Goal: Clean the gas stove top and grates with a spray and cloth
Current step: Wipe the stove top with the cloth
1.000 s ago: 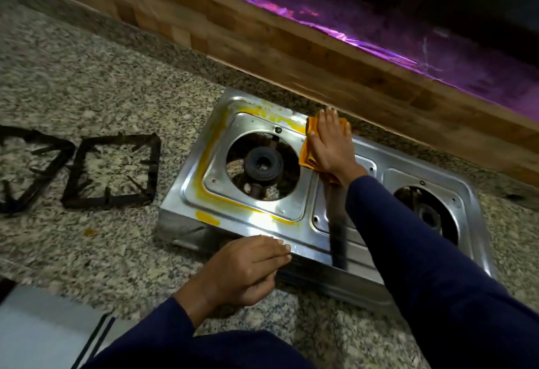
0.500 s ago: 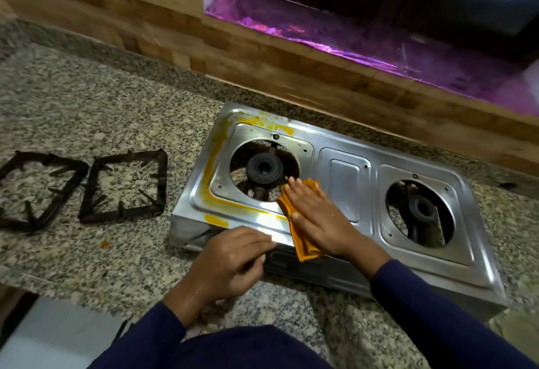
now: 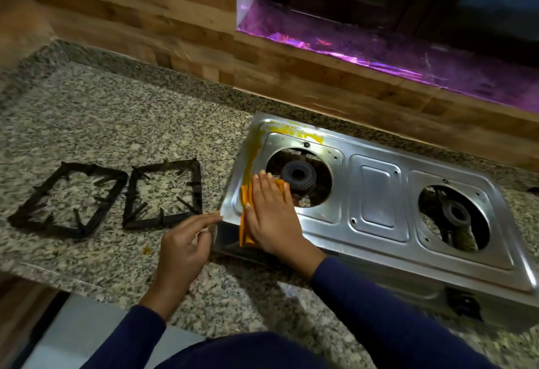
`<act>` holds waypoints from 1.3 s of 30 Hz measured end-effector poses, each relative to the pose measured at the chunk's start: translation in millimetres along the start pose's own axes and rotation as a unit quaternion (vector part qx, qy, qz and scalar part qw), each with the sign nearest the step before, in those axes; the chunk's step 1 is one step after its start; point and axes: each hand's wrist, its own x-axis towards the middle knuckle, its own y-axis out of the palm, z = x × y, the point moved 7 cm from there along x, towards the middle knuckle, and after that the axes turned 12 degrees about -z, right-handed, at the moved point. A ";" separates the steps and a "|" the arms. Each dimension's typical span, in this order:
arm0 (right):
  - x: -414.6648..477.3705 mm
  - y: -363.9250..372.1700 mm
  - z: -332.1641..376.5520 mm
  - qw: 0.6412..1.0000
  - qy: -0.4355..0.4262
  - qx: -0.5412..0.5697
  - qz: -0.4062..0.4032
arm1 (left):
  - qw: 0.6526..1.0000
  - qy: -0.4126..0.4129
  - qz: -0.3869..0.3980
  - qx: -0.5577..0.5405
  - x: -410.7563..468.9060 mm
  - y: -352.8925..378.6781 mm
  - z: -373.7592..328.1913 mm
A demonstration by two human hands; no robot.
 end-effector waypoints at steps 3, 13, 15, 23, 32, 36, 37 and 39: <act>25.0 13.4 19.7 0.996 0.083 -0.012 -0.024 | 0.991 -0.107 0.010 -0.085 9.4 -2.3 16.8; 138.6 21.2 -18.1 0.975 0.208 -0.011 -0.071 | 0.913 -0.318 0.068 -0.247 23.9 5.5 44.6; 164.6 18.6 -36.2 0.971 0.226 -0.022 -0.078 | 0.912 -0.321 0.079 -0.244 27.3 7.6 46.3; 198.6 21.4 -57.4 0.985 0.160 -0.061 -0.025 | 0.915 -0.323 0.098 -0.220 51.7 13.4 56.0; 18.9 11.7 22.2 0.995 -0.081 0.053 0.014 | 0.964 -0.217 0.020 -0.154 104.9 47.7 40.7; -38.1 -21.2 -26.1 0.999 -0.004 0.042 -0.019 | 0.988 -0.083 0.093 -0.088 102.8 83.1 9.2; -49.3 -28.8 -44.0 0.999 0.028 0.034 -0.029 | 0.991 -0.051 0.111 -0.062 98.9 91.4 5.1; -64.8 -41.8 -82.8 0.994 0.101 0.013 -0.042 | 0.990 0.007 0.138 -0.001 91.9 103.8 3.6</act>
